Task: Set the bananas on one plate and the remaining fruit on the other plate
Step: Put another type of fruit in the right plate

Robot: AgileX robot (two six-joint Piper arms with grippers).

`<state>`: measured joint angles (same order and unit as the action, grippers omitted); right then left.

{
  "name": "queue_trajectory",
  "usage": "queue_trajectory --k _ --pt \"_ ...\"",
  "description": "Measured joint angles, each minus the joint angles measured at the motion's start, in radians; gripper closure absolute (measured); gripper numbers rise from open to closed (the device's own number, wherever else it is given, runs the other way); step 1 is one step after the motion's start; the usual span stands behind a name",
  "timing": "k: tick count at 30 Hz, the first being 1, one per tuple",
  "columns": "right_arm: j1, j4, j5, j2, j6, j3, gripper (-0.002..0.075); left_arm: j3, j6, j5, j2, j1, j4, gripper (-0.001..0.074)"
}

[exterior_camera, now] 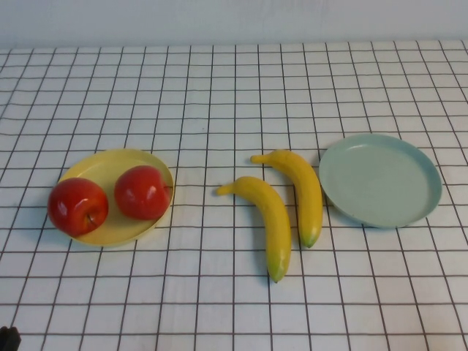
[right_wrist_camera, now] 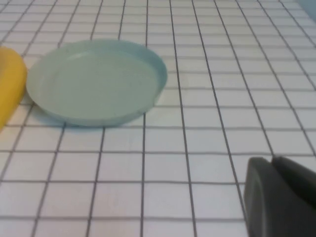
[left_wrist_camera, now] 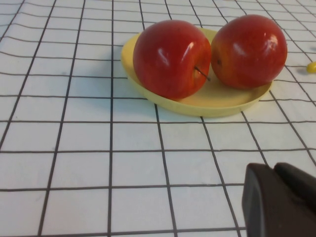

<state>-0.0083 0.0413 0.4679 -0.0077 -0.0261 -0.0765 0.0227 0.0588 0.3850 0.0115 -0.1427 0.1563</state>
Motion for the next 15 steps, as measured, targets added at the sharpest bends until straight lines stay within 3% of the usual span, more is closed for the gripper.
queue_trajectory --k 8,15 --pt "0.000 0.064 0.156 0.044 -0.017 -0.465 0.0741 0.000 0.000 0.000 0.000 0.000 0.000 0.0735" --pt "0.000 0.189 0.078 0.073 -0.021 -0.505 0.0741 0.000 0.000 0.000 0.000 0.000 0.000 0.0735"
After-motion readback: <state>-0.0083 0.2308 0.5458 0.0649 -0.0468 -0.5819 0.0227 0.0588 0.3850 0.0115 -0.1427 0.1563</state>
